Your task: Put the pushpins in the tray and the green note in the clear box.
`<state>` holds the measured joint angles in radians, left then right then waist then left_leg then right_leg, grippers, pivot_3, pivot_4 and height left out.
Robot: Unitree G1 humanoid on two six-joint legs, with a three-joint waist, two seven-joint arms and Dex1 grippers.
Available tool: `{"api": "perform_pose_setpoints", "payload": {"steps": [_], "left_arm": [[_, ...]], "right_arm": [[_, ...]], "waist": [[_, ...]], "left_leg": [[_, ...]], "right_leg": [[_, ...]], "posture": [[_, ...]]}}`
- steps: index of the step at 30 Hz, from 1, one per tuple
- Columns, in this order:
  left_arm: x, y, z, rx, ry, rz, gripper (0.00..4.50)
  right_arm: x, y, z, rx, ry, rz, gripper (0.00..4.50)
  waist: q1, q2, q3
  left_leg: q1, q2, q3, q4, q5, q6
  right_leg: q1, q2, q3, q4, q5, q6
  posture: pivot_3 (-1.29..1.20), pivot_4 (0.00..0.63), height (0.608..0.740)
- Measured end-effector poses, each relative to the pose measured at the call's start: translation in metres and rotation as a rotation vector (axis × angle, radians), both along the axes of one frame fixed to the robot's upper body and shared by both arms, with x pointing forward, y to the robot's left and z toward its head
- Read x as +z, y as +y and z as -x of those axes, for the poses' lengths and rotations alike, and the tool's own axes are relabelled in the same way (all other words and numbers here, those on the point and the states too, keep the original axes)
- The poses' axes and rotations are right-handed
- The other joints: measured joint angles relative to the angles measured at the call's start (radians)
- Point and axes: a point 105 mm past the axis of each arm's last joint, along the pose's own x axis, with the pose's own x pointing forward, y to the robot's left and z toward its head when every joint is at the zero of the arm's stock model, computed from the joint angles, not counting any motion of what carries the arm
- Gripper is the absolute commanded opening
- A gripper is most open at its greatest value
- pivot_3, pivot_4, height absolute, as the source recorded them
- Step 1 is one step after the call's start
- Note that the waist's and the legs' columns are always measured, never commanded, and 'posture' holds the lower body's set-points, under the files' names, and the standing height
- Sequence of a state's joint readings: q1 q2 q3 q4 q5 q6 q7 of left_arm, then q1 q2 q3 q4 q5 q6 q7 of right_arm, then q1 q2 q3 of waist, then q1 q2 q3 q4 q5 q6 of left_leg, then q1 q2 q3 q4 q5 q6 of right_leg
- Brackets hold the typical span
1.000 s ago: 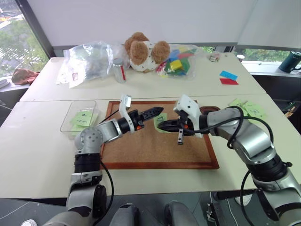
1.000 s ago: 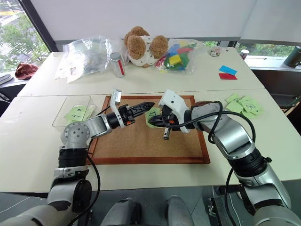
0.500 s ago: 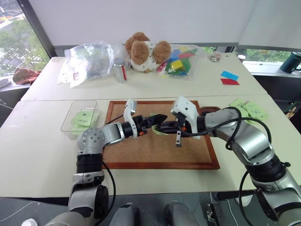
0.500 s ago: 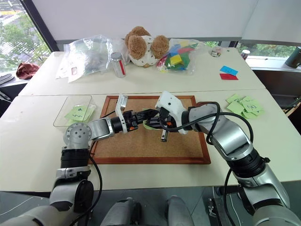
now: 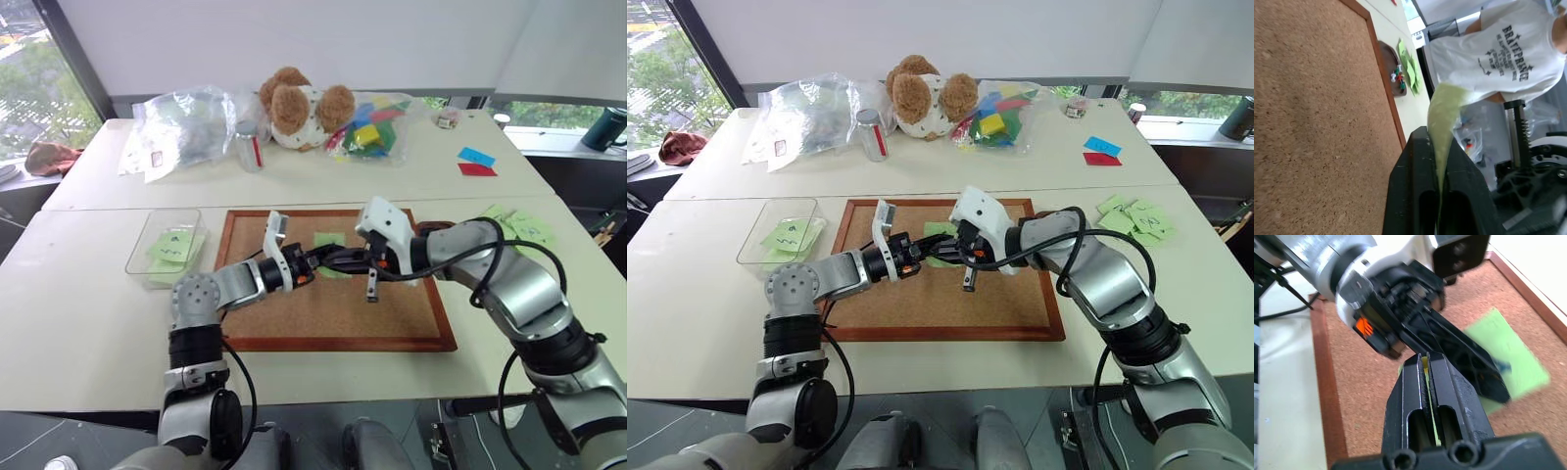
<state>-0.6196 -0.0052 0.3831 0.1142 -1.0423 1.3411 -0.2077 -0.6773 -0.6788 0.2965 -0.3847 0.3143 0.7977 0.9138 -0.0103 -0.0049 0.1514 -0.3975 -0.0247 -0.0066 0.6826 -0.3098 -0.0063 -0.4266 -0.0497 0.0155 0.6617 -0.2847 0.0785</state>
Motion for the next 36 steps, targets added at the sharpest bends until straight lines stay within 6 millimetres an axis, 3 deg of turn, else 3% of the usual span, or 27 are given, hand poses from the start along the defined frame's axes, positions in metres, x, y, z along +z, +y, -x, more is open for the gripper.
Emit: {"api": "perform_pose_setpoints", "payload": {"steps": [14, 18, 21, 24, 26, 31, 36], "left_arm": [[-0.007, 0.009, -0.004, 0.059, -0.007, -0.004, 0.03], [-0.009, 0.008, -0.003, 0.065, -0.011, -0.008, 0.03], [-0.008, 0.011, -0.005, 0.083, -0.025, -0.005, 0.03], [-0.004, 0.017, -0.006, 0.110, -0.054, -0.015, 0.03], [-0.002, 0.020, -0.007, 0.124, -0.070, -0.014, 0.03], [0.000, 0.018, -0.006, 0.119, -0.084, -0.015, 0.03], [0.003, 0.021, -0.007, 0.140, -0.108, -0.017, 0.03]], "right_arm": [[0.018, -0.008, -0.008, -0.056, -0.042, -0.025, 0.00], [0.025, -0.019, -0.016, -0.121, -0.053, -0.040, 0.00], [0.028, -0.052, -0.038, -0.278, -0.050, -0.060, 0.00], [0.022, -0.117, -0.071, -0.558, -0.065, -0.043, 0.00], [0.015, -0.144, -0.081, -0.672, -0.046, -0.046, 0.00], [-0.007, -0.178, -0.096, -0.796, -0.023, -0.004, 0.00], [-0.027, -0.188, -0.108, -0.834, 0.017, -0.003, 0.00]], "waist": [[0.001, 0.000, 0.000], [0.001, 0.000, 0.000], [0.003, 0.000, 0.000], [0.007, 0.000, 0.000], [0.006, 0.000, 0.000], [-0.002, 0.000, 0.000], [-0.002, 0.000, 0.000]], "left_leg": [[0.000, 0.000, 0.000, 0.000, 0.000, 0.000], [0.000, 0.000, 0.000, 0.000, 0.000, 0.000], [0.000, 0.000, 0.000, 0.000, 0.000, 0.000], [0.000, -0.001, 0.000, 0.000, 0.000, 0.000], [0.000, -0.001, 0.000, -0.001, 0.000, 0.000], [0.000, -0.001, 0.001, 0.000, 0.001, -0.001], [0.001, 0.000, 0.002, 0.000, 0.001, -0.001]], "right_leg": [[0.000, 0.000, 0.000, 0.000, 0.000, 0.000], [0.000, 0.000, 0.000, 0.000, 0.000, 0.000], [0.000, 0.000, 0.000, 0.000, 0.000, 0.000], [0.001, -0.001, 0.000, 0.000, 0.000, 0.000], [0.000, -0.001, 0.000, 0.000, 0.000, 0.000], [0.000, 0.000, 0.001, 0.000, 0.000, 0.000], [0.000, 0.001, 0.002, 0.001, 0.000, 0.000]], "posture": [[0.00, 0.150, 0.740], [0.00, 0.150, 0.740], [0.00, 0.150, 0.740], [0.00, 0.150, 0.740], [0.00, 0.150, 0.740], [0.00, 0.150, 0.740], [0.00, 0.150, 0.740]]}}
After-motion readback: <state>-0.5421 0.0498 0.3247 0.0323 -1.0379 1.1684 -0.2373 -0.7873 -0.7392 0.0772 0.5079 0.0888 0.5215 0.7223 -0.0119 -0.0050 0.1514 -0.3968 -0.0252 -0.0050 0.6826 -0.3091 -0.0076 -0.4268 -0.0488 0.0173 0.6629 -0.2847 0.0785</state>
